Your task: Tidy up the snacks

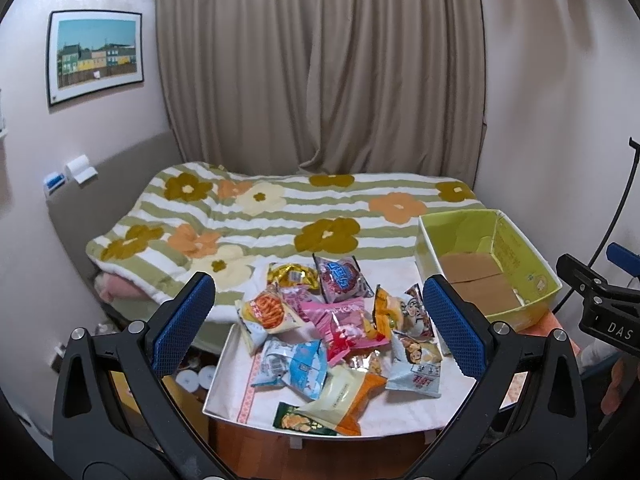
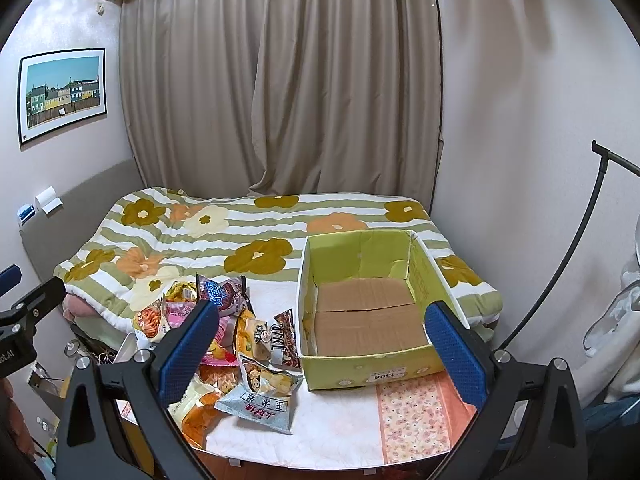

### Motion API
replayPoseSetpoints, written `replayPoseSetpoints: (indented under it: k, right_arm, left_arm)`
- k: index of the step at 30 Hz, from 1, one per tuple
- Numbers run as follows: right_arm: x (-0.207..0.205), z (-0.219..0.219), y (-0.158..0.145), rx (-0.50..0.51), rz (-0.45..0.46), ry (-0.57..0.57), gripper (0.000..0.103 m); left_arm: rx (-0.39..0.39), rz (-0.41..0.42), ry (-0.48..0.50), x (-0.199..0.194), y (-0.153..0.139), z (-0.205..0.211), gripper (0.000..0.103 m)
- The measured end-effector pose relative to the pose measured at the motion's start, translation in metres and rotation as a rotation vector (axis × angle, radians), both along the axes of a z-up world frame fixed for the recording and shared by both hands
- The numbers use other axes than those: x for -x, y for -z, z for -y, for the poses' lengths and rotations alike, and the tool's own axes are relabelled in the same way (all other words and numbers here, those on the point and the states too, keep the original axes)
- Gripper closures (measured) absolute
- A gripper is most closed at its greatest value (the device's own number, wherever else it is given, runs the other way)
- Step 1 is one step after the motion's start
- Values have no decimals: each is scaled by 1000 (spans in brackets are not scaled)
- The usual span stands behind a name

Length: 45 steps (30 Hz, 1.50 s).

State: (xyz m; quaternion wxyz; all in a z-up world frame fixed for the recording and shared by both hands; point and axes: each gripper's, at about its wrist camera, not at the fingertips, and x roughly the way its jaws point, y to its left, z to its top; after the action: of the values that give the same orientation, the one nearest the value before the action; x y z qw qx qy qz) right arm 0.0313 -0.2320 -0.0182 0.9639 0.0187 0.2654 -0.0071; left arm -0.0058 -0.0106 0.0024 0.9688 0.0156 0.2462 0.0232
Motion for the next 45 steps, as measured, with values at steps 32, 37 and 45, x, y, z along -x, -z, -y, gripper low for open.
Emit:
replayPoseSetpoints:
  k: [32, 37, 45]
  right_arm:
    - [-2, -1, 0, -5, 2, 3, 1]
    - [-2, -1, 0, -6, 1, 2, 1]
    - [-3, -1, -1, -6, 0, 3, 1]
  left_arm:
    - [21, -31, 13, -8, 5, -2, 0]
    - [22, -30, 13, -8, 6, -2, 0]
    - [19, -28, 10, -8, 5, -2, 0]
